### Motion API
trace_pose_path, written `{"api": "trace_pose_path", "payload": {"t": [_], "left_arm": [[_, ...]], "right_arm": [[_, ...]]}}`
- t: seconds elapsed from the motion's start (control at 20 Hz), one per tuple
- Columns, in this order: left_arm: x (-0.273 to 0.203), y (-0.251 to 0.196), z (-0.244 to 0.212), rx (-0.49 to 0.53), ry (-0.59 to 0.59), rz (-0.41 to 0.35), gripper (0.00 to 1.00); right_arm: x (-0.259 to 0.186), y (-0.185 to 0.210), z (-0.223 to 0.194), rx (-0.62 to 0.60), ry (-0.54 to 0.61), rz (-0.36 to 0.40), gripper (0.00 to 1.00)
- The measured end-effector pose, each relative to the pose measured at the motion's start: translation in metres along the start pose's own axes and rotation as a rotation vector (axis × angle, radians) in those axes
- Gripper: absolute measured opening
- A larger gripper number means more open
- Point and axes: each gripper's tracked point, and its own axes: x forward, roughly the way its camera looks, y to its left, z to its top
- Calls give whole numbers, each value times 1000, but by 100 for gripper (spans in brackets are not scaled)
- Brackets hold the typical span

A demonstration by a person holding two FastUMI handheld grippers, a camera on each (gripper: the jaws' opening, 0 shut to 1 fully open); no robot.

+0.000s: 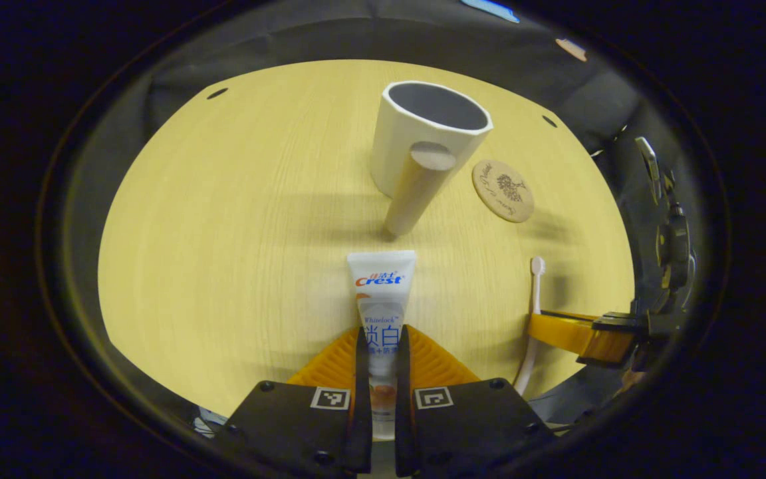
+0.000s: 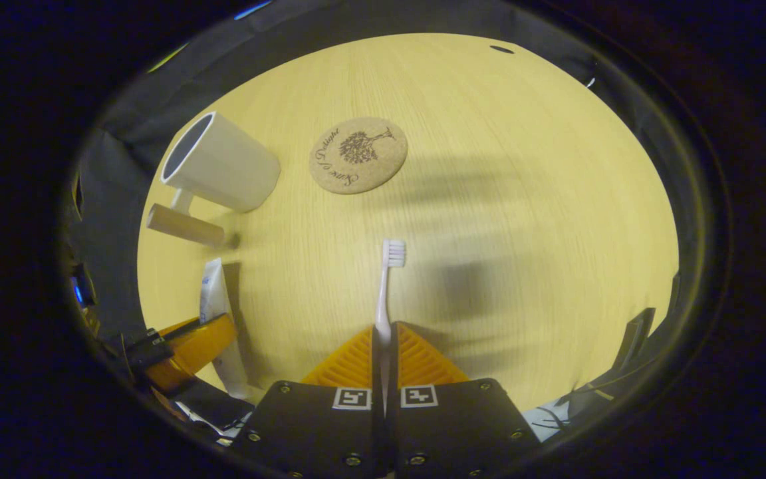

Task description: Put the toothbrush and toothpaste on the desktop into the cup, then pick up the cup and place it on the coaster on the desktop.

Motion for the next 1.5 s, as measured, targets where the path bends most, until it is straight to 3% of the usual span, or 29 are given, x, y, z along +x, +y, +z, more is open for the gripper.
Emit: {"api": "trace_pose_path", "payload": {"t": [0.35, 0.75, 1.5], "left_arm": [[-42, -6, 17, -50, -69, -30, 21], [-86, -6, 85, -96, -200, -55, 21], [-64, -31, 235, 12, -380, -105, 20]], "right_arm": [[-7, 1, 5, 24, -11, 18, 2], [-13, 3, 8, 43, -7, 38, 2], [-24, 2, 8, 91, -11, 47, 2]]}}
